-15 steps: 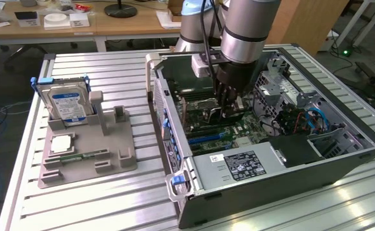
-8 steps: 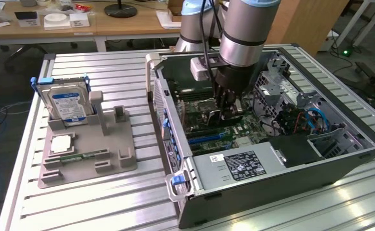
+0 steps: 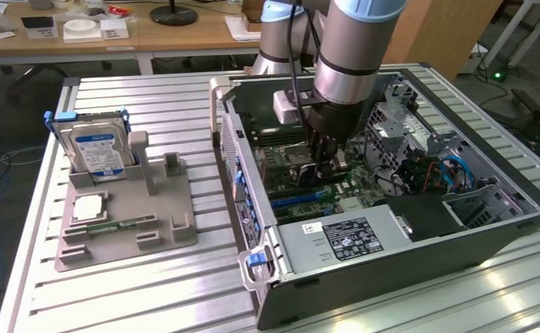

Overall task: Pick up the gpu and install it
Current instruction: 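Insert the gpu into the slot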

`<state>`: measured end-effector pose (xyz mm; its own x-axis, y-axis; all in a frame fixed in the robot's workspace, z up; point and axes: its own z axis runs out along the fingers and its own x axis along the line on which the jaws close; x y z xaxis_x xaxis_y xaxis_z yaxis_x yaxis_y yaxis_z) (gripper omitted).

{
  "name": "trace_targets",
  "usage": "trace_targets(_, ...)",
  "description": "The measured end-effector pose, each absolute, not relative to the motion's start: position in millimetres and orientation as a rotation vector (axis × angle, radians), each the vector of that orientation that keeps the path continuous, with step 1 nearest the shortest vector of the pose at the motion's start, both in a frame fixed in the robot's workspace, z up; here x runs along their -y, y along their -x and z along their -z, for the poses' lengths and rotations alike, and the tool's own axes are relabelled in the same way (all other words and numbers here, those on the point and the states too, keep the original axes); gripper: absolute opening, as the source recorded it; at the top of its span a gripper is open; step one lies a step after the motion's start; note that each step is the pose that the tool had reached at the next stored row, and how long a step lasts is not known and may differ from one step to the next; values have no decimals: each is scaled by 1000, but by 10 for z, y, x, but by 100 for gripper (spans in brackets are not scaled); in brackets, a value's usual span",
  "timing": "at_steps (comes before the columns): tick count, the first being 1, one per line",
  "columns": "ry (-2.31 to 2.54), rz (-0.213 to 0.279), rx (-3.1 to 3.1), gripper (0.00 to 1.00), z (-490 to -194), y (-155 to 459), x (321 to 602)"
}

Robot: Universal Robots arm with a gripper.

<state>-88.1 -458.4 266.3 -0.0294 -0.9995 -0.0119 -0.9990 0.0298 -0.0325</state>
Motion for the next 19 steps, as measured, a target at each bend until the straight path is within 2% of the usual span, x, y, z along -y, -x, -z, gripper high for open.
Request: trace_targets(19,2174,22,-2226,27,-2532,948,4611)
